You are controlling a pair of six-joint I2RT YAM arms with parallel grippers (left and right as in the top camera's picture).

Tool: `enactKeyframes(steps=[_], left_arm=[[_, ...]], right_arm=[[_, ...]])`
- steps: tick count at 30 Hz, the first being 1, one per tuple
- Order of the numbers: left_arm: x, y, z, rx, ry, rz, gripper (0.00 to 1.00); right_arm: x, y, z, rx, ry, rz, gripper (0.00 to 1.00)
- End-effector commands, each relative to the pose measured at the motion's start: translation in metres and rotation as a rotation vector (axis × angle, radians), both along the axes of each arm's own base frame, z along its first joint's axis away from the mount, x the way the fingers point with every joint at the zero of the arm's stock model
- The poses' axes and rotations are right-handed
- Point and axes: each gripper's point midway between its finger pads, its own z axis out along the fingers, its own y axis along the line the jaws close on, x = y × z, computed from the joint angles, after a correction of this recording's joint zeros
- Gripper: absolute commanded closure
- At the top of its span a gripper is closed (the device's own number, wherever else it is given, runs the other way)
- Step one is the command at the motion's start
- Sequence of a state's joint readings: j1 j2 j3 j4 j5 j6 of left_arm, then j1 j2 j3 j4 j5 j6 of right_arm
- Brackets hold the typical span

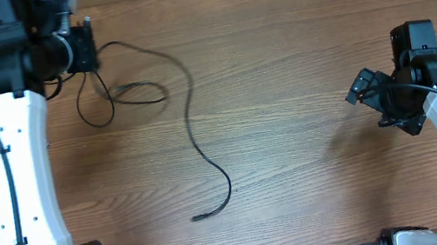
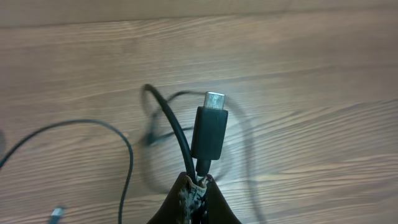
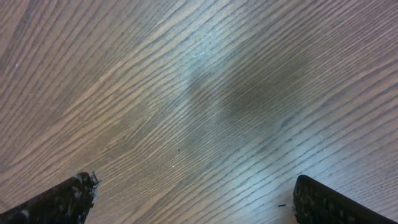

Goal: Untangle cables
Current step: 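Lift the grasped cable with the left gripper and carry it left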

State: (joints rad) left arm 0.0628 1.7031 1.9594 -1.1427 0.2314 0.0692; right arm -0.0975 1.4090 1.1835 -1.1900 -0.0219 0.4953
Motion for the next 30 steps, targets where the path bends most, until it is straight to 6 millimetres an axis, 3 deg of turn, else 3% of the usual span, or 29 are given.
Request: enactKeyframes(steps=[1,4,12,19,22,26,30], left_arm=[[-0.008,-0.018,0.028,-0.199,-0.050,-0.081,0.96],[-0.015,-0.029,0.036,-0.287,-0.064,-0.182,0.96],[-0.047,-0.084,0.074,-0.537,-0.172,-0.573,0.96],[-0.048,-0.100,0.071,-0.565,-0.163,-0.629,0.96],[-0.035,-0.095,0.058,-0.514,-0.121,-0.545,0.96],[-0.009,-0.073,0.011,-0.295,0.015,-0.256,0.96],[-0.006,-0.092,-0.007,-0.230,0.062,-0.254,0.96]], right_arm=[[0.005,-0.002,0.012,-0.008,-0.045,0.003,0.00],[0.006,-0.002,0.013,-0.008,-0.049,0.003,0.00],[0.006,-0.002,0.013,-0.008,-0.049,0.003,0.00],[0.006,-0.002,0.013,-0.008,-0.049,0.003,0.00],[0.006,-0.002,0.013,-0.008,-0.049,0.003,0.00],[0.007,-0.002,0.013,-0.008,-0.053,0.003,0.00],[0.006,-0.002,0.013,-0.007,-0.049,0.003,0.00]])
